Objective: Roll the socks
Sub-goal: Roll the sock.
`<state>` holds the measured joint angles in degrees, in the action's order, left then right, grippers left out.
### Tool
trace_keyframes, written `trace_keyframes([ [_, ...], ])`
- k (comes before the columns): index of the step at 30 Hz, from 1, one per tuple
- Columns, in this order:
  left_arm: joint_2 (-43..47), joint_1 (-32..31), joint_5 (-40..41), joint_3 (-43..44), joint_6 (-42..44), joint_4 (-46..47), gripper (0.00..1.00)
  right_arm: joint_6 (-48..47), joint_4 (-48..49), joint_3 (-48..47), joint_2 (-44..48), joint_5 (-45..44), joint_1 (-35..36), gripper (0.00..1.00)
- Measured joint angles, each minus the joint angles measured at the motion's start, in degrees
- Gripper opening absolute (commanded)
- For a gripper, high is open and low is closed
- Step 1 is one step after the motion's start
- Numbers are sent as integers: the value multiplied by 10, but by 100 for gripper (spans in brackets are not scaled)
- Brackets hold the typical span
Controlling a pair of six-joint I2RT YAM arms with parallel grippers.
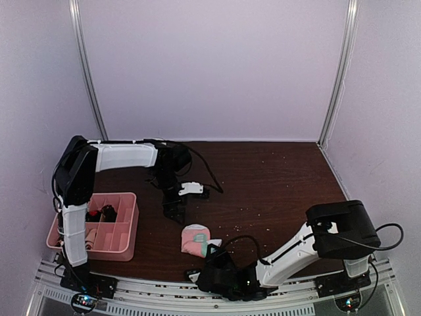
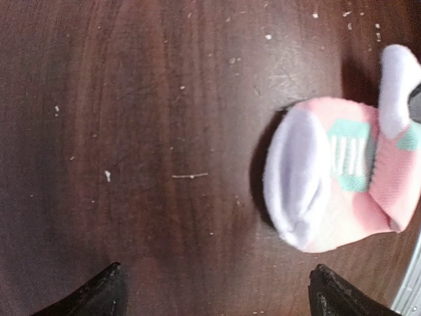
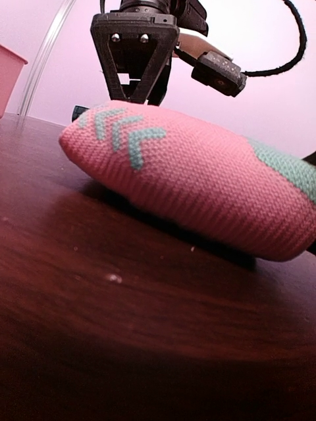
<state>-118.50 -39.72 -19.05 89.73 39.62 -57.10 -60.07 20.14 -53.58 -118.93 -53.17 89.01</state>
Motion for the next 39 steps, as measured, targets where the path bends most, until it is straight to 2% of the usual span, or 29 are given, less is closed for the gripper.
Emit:
trace_keyframes([
  [5, 7, -27, 47, -45, -15, 77, 98, 19, -26, -15, -7, -13, 0, 0],
  [11, -6, -59, 65, -51, -23, 121, 98, 18, -31, -16, -8, -24, 0, 0],
  [20, -31, -75, 61, -21, -23, 135, 98, -25, -12, -44, -23, -12, -3, 0],
  [23, -31, -76, 57, -20, -23, 137, 98, -4, -42, -66, -23, 19, -9, 0],
  [27, -29, -76, 55, -28, -23, 146, 98, 86, -137, -95, -11, 89, -26, 0],
  [33, -24, -76, 47, -36, -23, 155, 98, 243, -261, -111, 38, 243, -65, 0],
  [39, -22, -76, 17, -38, -19, 153, 98, 356, -339, -143, 65, 461, -142, 0],
])
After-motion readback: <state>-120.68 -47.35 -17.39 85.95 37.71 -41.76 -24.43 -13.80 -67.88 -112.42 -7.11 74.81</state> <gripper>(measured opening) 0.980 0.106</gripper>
